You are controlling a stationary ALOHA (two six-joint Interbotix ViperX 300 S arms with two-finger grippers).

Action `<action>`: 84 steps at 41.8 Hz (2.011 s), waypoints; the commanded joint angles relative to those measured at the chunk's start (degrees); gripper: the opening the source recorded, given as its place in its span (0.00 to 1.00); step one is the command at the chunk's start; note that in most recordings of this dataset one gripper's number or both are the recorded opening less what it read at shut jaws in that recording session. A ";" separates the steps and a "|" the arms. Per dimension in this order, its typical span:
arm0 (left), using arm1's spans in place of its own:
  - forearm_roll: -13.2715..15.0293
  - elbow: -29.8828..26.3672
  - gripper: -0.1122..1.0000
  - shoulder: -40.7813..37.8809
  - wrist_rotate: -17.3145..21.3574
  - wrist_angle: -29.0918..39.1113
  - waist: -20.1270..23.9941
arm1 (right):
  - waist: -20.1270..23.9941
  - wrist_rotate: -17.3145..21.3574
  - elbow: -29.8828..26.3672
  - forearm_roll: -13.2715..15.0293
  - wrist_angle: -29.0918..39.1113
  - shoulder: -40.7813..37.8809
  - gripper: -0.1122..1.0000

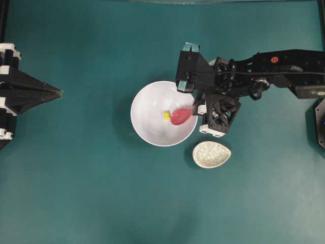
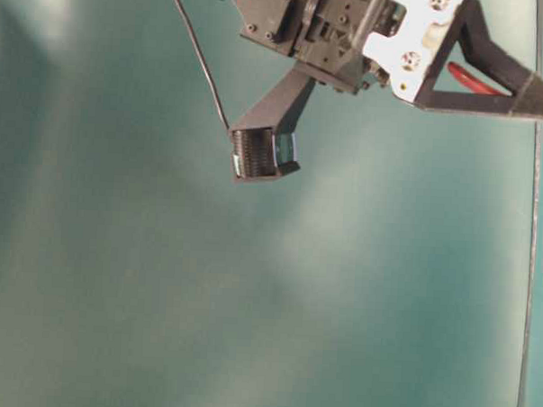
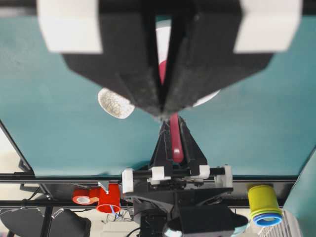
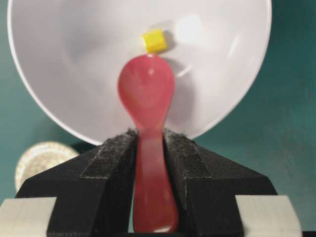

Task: Scoop the yellow hexagonal prism block from the bowl with a spoon using the right arm.

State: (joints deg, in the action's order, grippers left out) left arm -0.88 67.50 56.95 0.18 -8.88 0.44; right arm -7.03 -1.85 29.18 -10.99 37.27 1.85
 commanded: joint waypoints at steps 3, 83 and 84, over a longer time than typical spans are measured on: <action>-0.26 -0.53 0.10 -0.53 0.09 -0.44 0.09 | -0.09 0.09 -1.32 0.09 -0.35 -0.35 0.32; -0.18 -0.53 0.10 -0.44 0.00 -0.18 0.09 | 1.05 2.99 9.58 -0.62 -14.33 18.98 0.20; -0.18 -0.53 0.10 -0.44 0.00 -0.18 0.09 | 1.41 3.16 10.20 -0.62 -14.77 19.78 0.20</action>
State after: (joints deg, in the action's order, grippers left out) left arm -0.88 67.59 56.95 0.18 -8.88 0.44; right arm -6.68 0.97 38.32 -11.43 24.52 17.93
